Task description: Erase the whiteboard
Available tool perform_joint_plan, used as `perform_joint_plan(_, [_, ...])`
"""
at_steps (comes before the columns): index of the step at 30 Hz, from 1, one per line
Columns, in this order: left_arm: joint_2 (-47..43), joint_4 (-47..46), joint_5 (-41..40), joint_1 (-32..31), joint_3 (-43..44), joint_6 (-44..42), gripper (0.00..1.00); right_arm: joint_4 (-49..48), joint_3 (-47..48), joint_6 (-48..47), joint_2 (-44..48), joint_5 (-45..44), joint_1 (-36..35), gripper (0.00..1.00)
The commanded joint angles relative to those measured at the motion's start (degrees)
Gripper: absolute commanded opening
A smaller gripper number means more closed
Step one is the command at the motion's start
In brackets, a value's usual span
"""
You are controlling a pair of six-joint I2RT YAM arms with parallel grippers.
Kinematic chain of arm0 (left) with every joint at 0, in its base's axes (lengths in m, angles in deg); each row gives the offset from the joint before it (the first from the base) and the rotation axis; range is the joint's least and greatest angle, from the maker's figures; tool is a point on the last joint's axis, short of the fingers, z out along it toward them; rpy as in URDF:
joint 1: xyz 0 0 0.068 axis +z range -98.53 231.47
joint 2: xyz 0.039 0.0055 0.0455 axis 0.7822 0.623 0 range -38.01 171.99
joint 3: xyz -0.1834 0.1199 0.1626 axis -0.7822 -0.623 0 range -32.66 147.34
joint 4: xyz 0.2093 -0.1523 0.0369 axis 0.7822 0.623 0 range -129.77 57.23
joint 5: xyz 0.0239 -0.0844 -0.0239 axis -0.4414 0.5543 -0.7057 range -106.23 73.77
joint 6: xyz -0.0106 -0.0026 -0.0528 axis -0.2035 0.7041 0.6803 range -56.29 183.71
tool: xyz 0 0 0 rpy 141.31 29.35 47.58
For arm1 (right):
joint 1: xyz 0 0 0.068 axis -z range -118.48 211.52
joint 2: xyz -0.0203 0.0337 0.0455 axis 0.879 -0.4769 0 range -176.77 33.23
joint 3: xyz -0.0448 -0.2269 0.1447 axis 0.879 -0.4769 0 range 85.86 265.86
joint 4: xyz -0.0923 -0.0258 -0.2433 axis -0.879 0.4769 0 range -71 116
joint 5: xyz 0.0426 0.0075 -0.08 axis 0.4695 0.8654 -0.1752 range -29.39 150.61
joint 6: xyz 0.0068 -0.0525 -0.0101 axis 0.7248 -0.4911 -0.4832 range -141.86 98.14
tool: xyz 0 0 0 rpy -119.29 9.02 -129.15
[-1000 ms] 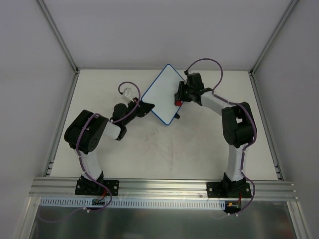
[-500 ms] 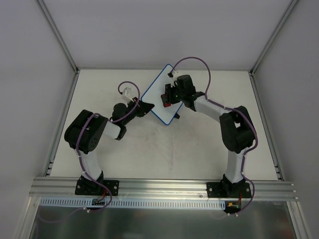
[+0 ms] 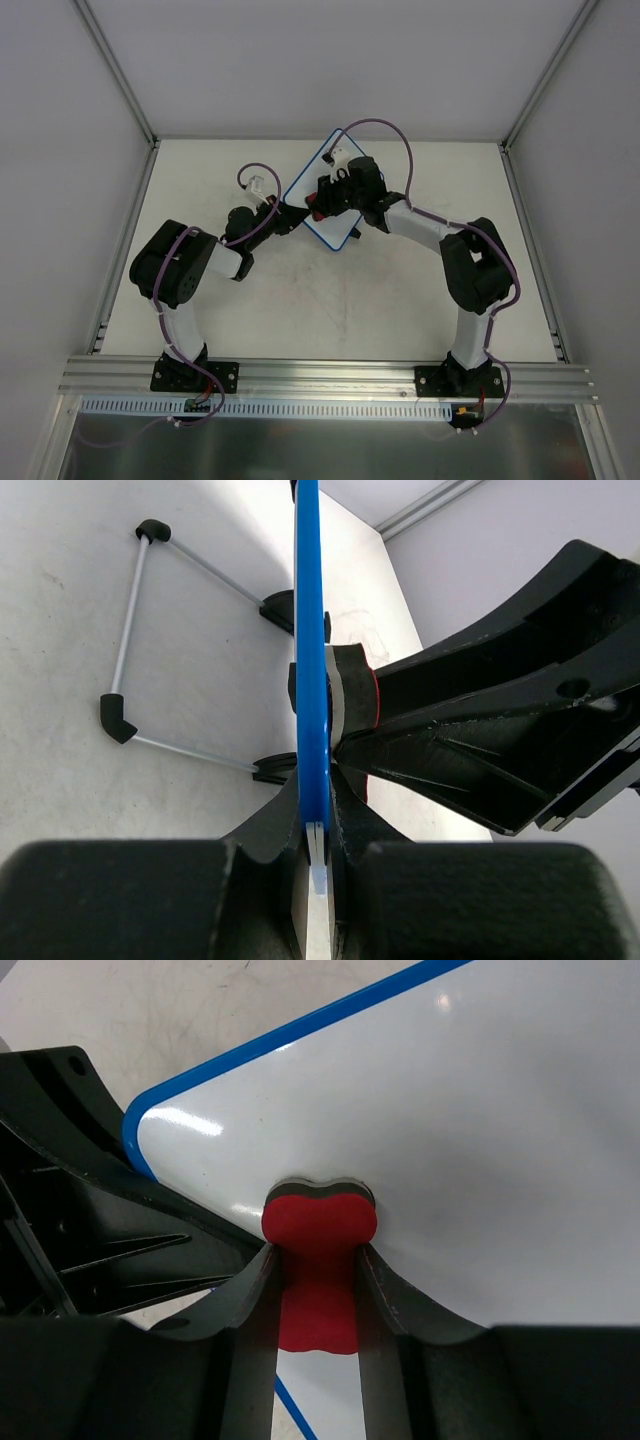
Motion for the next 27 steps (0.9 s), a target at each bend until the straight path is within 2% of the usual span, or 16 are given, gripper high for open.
perform_joint_plan(1, [-0.11,-22.97,6.00,-1.29,2.58,0.23,0.00,1.93,-3.73,0.05,-0.26,0.32,-1.53,0.00])
perform_joint_plan(6, [-0.37,-22.97,5.91,-1.20,2.14,0.06,0.00,2.90,-4.53,4.09,-2.72,0.40,1.98,0.00])
perform_joint_plan(14, [-0.72,-22.97,5.73,-1.20,1.87,-0.29,0.00,8.34,-5.58,5.95,-2.63,-11.46,3.30,0.00])
perform_joint_plan(21, [-0.55,-22.97,5.73,-1.20,1.96,-0.29,0.00,15.10,-3.83,6.91,-4.74,-17.78,4.01,0.00])
perform_joint_plan(27, [-0.28,-22.97,5.73,-1.20,1.96,-0.21,0.00,15.20,-3.74,7.09,-1.86,-18.94,4.62,0.00])
